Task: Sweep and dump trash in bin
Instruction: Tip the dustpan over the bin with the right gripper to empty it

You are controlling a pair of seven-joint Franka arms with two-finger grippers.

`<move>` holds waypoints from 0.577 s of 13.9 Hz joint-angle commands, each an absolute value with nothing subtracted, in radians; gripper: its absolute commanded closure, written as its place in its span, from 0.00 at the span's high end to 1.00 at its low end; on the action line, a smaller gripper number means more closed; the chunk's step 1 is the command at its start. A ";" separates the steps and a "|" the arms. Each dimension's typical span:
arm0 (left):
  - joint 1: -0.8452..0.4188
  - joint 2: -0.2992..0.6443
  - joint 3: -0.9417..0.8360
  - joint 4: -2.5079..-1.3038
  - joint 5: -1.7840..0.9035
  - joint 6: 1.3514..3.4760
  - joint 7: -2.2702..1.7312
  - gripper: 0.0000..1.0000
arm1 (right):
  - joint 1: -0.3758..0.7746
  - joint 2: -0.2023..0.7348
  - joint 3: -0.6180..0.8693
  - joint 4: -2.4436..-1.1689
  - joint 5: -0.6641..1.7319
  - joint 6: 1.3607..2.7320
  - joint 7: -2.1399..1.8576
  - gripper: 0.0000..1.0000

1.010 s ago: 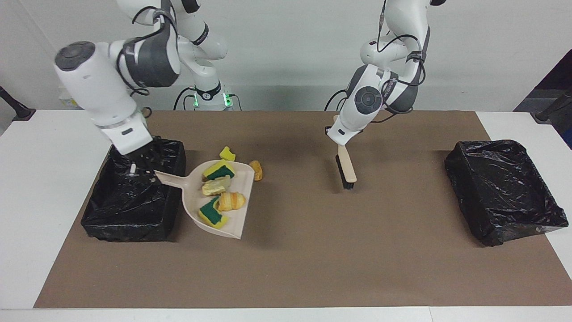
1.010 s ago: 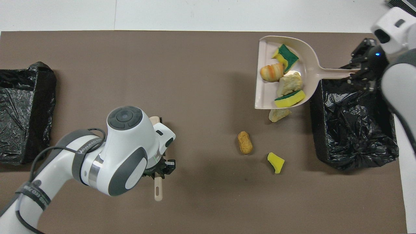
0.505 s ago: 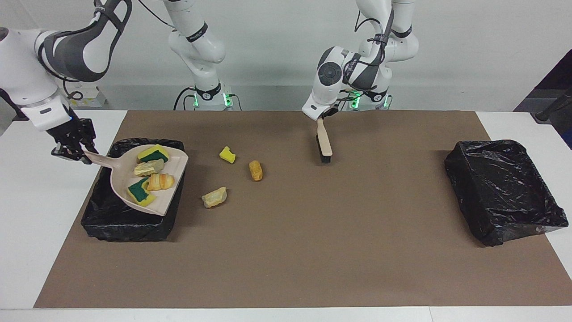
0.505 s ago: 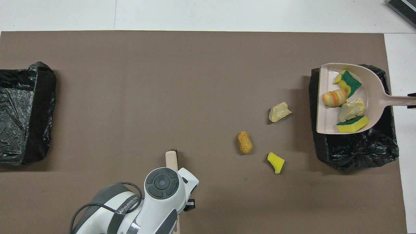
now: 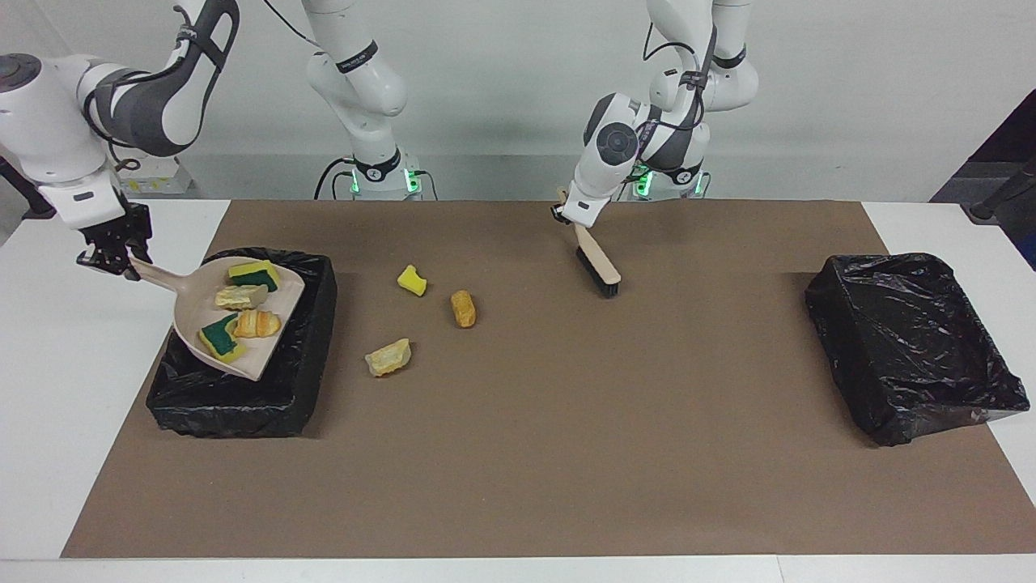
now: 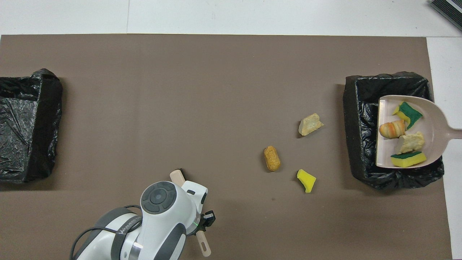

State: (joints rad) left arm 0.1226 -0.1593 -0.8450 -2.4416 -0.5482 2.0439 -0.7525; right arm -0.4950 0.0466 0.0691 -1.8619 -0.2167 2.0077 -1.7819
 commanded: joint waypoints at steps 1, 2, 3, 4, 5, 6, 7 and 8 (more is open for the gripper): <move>0.179 -0.160 -0.845 -2.453 -0.604 2.057 -0.749 0.23 | -0.441 0.014 0.081 -1.901 -0.380 2.014 -1.669 0.00; 0.176 -0.160 -0.845 -2.450 -0.604 2.059 -0.743 0.12 | -0.417 0.015 0.083 -1.901 -0.446 2.005 -1.642 0.00; 0.164 -0.160 -0.845 -2.448 -0.601 2.063 -0.714 0.04 | -0.385 0.017 0.083 -1.893 -0.512 1.978 -1.603 0.00; 0.160 -0.160 -0.845 -2.442 -0.597 2.057 -0.666 0.04 | -0.353 0.018 0.083 -1.885 -0.552 1.938 -1.560 0.00; 0.137 -0.163 -0.847 -2.439 -0.589 2.046 -0.631 0.03 | -0.312 0.015 0.083 -1.881 -0.584 1.907 -1.533 0.00; 0.105 -0.169 -0.847 -2.441 -0.575 2.049 -0.608 0.03 | -0.266 0.012 0.081 -1.875 -0.619 1.870 -1.491 0.00; 0.091 -0.170 -0.847 -2.439 -0.556 2.054 -0.582 0.03 | -0.223 0.011 0.081 -1.856 -0.664 1.817 -1.447 0.00; 0.087 -0.173 -0.848 -2.439 -0.543 2.056 -0.559 0.03 | -0.186 0.011 0.083 -1.842 -0.702 1.762 -1.393 0.00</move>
State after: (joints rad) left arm 0.1140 -0.1556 -0.8521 -2.4374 -0.5672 2.0466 -0.6070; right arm -0.2474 0.0234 0.0810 -1.8533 -0.6340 1.8529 -1.4650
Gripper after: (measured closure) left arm 0.731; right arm 0.674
